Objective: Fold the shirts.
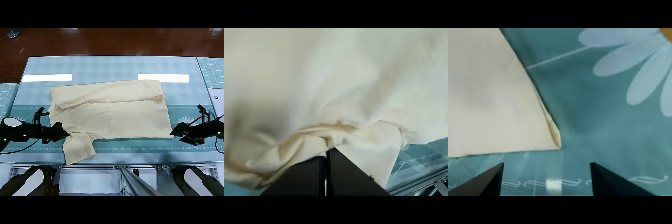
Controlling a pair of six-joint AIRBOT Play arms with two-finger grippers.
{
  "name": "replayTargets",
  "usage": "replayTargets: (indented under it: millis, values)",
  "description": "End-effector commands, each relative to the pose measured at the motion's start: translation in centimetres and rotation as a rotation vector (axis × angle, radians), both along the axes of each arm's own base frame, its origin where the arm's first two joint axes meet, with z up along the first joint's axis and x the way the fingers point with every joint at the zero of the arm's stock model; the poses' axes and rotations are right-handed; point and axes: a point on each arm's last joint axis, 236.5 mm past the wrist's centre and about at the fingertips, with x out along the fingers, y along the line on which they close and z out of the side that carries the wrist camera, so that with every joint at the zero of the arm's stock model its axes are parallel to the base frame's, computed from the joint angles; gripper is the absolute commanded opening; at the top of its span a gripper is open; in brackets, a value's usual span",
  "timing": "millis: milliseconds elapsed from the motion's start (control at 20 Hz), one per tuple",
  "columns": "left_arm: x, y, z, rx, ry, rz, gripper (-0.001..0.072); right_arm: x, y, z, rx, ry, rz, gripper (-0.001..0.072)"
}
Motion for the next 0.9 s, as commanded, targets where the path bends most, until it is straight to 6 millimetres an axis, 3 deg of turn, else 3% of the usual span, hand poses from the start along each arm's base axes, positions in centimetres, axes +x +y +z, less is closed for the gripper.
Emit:
replayTargets:
  millis: [0, 150, 300, 400, 450, 500, 650, 850]
  values:
    - [0.2, -0.5, 0.6, -0.029, -0.009, -0.006, 0.003, 0.7, 1.7, -0.9, 0.049, 0.003, 0.009, 0.0629]
    - [0.1, -0.5, 0.6, -0.029, -0.009, -0.006, 0.003, 4.6, 2.0, -1.0, 0.083, -0.074, -0.057, 0.0629]
    - [0.2, -0.5, 0.6, -0.028, -0.01, -0.005, 0.003, 6.5, 3.7, -0.6, 0.196, -0.08, -0.071, 0.0609]
    - [0.3, -0.5, 0.6, -0.027, -0.014, -0.005, 0.003, 6.7, 4.8, -0.4, 0.258, -0.079, -0.059, 0.0398]
    - [0.5, -0.4, 0.7, -0.026, -0.018, -0.005, 0.003, 6.6, 5.0, -0.3, 0.267, -0.084, -0.038, 0.0257]
    - [0.8, -0.3, 1.0, -0.024, -0.026, -0.005, 0.003, 6.4, 5.1, -0.2, 0.272, -0.091, -0.011, 0.0024]
    - [3.3, 0.9, 3.2, -0.019, -0.097, -0.004, 0.003, 7.4, 4.1, 1.0, 0.242, -0.124, 0.05, 0.0018]
    - [9.1, 5.9, 7.9, 0.047, -0.259, 0.103, 0.003, 12.7, 2.2, 5.7, 0.186, -0.266, 0.079, 0.0017]
